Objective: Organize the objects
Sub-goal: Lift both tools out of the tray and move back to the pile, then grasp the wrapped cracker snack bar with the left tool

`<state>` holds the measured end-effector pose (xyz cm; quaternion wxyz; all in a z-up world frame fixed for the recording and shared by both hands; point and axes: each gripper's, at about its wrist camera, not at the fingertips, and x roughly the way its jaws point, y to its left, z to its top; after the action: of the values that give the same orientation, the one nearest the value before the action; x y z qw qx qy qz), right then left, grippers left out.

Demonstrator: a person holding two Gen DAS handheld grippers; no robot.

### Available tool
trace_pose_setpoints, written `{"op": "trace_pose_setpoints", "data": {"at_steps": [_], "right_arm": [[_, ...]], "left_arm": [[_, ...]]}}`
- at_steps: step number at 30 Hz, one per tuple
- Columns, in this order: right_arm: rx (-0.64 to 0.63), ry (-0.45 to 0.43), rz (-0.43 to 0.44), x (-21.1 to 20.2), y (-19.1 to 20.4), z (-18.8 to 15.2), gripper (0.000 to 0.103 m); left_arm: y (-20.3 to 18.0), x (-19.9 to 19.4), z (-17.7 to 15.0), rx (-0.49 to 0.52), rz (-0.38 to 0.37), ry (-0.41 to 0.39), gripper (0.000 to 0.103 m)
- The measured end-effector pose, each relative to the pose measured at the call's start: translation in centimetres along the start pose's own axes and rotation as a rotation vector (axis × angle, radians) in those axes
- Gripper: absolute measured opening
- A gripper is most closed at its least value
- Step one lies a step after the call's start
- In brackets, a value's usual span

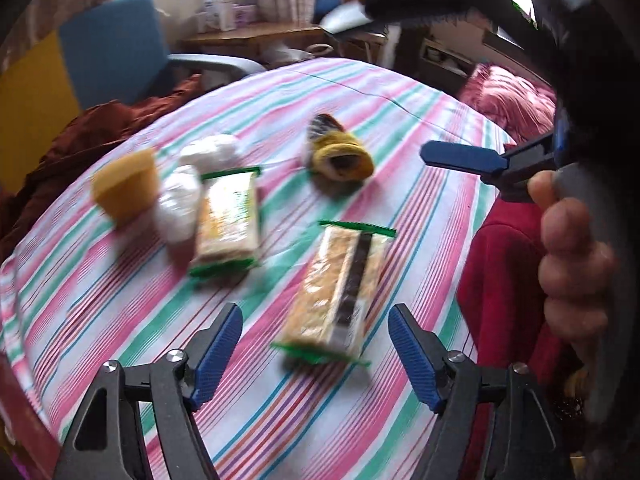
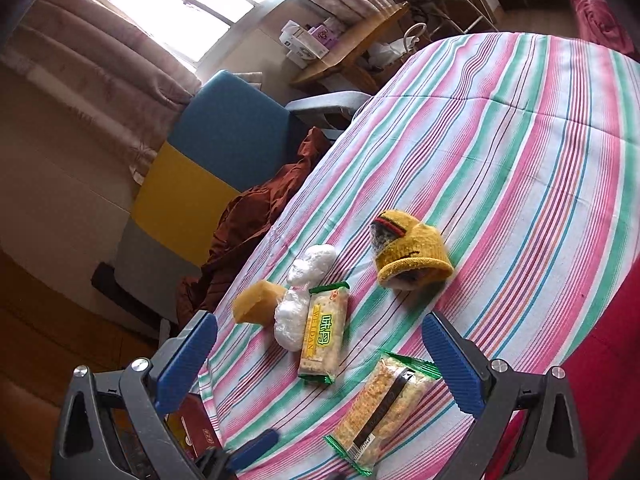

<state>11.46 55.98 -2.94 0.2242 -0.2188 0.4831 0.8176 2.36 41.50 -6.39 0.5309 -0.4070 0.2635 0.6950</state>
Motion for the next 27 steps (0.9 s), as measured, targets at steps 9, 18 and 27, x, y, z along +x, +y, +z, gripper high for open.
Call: {"op": "trace_pose_setpoints", "data": {"at_steps": [9,18,27], "right_arm": [[0.003,0.013,-0.014,0.4,-0.2,-0.1,0.103],[-0.013,0.050,-0.064,1.3,-0.2,-0.3,0.103],[-0.085,0.120,-0.129,2.9,0.6,-1.1,0.103]], "left_arm": [[-0.2,4.4,0.5,-0.009,0.017,0.069,0.049],[2.6,0.8,-4.7,-0.150,0.099,0.021,0.044],[4.9,-2.1,-9.1,-0.260,0.170,-0.050,0.045]]}}
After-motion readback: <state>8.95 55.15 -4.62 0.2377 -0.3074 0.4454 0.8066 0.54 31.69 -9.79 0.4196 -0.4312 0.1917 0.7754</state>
